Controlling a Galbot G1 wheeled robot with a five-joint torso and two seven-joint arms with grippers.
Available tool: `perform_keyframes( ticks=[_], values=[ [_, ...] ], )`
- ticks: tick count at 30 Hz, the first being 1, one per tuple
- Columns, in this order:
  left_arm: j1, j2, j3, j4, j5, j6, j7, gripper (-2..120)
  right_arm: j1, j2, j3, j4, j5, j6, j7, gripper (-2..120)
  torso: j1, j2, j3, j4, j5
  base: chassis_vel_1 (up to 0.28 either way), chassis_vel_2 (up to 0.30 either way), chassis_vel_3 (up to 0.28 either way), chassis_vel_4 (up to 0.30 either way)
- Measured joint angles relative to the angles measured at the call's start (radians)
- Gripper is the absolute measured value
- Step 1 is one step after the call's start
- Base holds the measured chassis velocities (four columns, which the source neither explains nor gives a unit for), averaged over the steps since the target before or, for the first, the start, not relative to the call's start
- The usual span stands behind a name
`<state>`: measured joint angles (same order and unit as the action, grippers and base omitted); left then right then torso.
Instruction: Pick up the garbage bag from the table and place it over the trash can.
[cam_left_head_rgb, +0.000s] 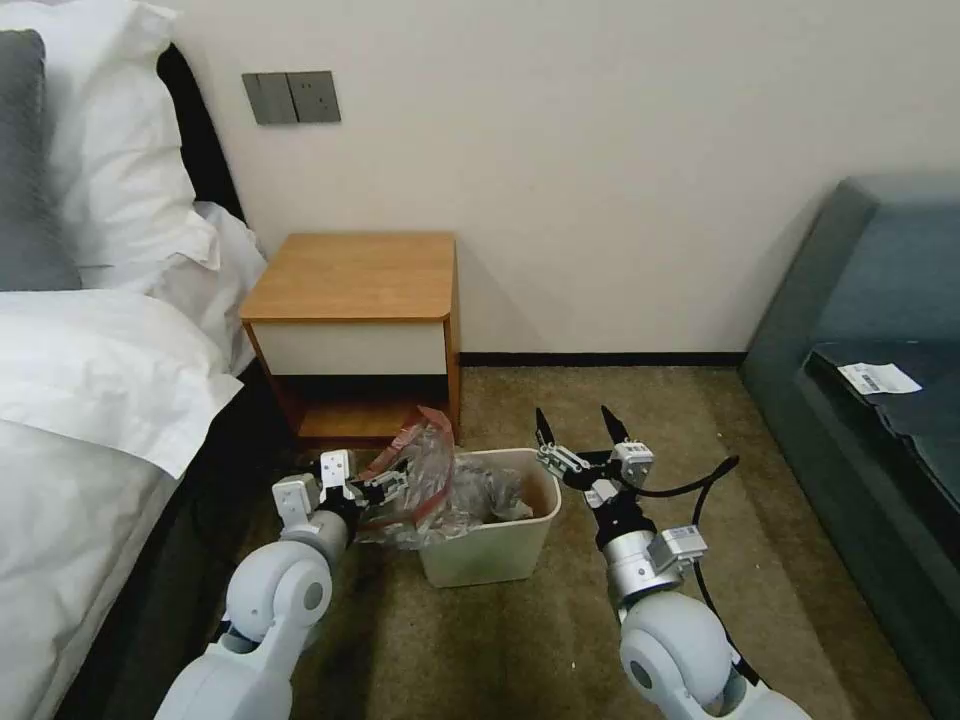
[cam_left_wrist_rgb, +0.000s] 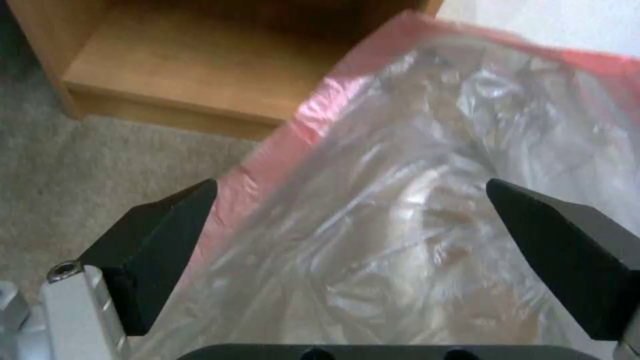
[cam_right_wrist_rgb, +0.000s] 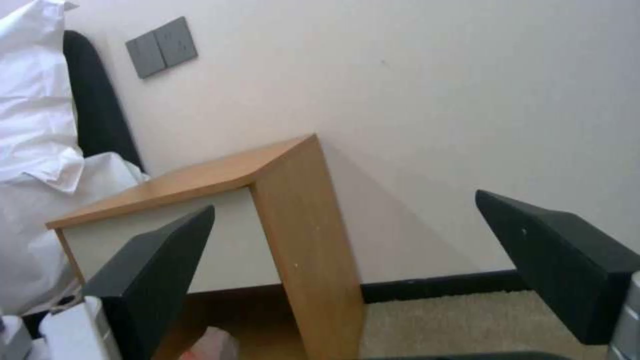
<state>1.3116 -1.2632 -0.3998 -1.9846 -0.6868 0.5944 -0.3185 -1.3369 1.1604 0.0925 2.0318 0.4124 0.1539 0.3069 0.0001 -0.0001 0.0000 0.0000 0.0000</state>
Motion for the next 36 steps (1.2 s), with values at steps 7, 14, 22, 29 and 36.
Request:
perform_keyframes(
  ticks=[7,14,22,29,36],
  values=[
    [0.002,-0.012,0.009,0.015,0.000,0.015,-0.003,99,-0.006,-0.001,0.004,-0.004,-0.002,0.009,0.000,100,0.000,0.000,0.000,0.0000,0.0000,0.000,0.000,0.000,0.000],
    [0.006,-0.028,0.013,0.033,-0.005,0.037,-0.009,99,-0.007,0.007,0.001,-0.008,-0.011,0.017,0.000,100,0.000,0.000,0.000,0.0000,0.0000,0.000,0.000,0.000,0.000],
    [-0.004,-0.041,0.019,0.065,-0.004,0.037,-0.009,99,-0.018,0.008,0.003,-0.008,-0.017,0.024,-0.001,100,0.000,0.000,0.000,0.0000,0.0000,0.000,0.000,0.000,0.000],
    [-0.014,-0.055,0.019,0.096,0.002,0.031,-0.017,98,-0.024,0.017,0.007,-0.015,-0.033,0.033,-0.001,100,0.000,0.000,0.000,0.0000,0.0000,0.000,0.000,0.000,0.000],
    [-0.012,-0.067,0.016,0.128,0.022,0.004,-0.020,98,-0.025,0.028,0.006,-0.028,-0.041,0.040,-0.002,100,0.000,0.000,0.000,0.0001,0.0006,0.000,0.000,0.000,0.000]
  ],
)
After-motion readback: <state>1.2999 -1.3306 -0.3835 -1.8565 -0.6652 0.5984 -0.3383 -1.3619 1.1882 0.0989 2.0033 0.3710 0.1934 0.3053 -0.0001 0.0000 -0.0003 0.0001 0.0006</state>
